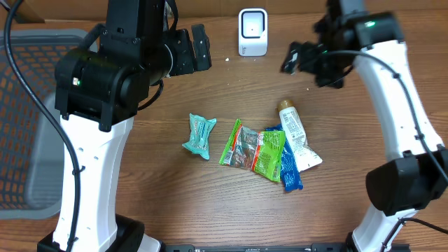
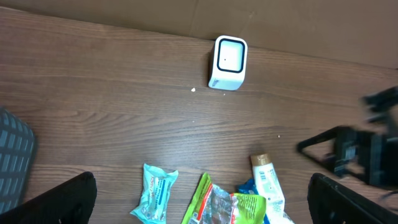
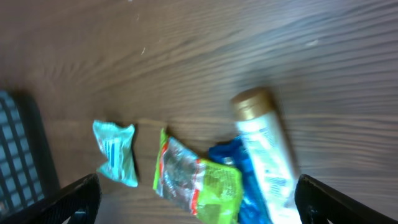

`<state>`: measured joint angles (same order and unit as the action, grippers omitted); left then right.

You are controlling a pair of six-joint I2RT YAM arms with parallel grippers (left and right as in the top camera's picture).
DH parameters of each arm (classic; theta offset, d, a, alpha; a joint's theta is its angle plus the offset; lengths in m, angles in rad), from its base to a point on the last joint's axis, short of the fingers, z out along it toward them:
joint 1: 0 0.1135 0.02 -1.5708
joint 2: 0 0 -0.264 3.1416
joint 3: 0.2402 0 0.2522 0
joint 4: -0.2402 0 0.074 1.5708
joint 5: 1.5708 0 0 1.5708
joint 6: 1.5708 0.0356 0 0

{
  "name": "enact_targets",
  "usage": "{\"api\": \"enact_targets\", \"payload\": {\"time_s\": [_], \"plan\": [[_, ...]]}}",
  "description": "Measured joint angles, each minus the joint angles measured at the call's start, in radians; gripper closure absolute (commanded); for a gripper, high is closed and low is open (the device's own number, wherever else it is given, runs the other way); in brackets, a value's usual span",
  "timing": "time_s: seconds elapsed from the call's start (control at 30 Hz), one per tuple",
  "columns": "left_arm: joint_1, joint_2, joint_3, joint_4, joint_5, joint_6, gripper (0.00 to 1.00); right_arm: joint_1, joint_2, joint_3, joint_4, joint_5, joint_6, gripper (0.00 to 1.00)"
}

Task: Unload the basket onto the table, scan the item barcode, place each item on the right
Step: 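Reach the right gripper down and grasp the white tube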

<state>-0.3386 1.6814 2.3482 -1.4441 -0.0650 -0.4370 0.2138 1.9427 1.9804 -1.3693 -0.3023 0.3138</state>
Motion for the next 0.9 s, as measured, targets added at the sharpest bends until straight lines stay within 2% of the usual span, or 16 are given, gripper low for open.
{"api": "enact_targets", "payload": {"time_s": [0.27, 0.37, 0.6, 0.7, 0.9], "plan": [[0.0, 0.0, 0.0, -0.018, -0.005, 0.01, 0.0, 0.122, 0.002, -0.122, 0.046, 0.013, 0.0, 0.01], [0.005, 0.0, 0.0, -0.019, -0.016, 0.04, 0.0, 0.126, 0.002, -0.142, 0.014, 0.114, 0.0, 0.01], [0.045, 0.0, 0.0, -0.023, -0.034, 0.068, 0.0, 0.063, 0.002, -0.196, 0.064, 0.314, -0.02, 0.11], [0.047, 0.0, 0.0, -0.024, -0.037, 0.074, 0.0, 0.011, 0.002, -0.237, 0.092, 0.315, -0.066, 0.17], [0.047, 0.0, 0.0, -0.023, -0.037, 0.075, 0.0, -0.067, 0.002, -0.329, 0.095, 0.219, -0.205, 0.16]]}}
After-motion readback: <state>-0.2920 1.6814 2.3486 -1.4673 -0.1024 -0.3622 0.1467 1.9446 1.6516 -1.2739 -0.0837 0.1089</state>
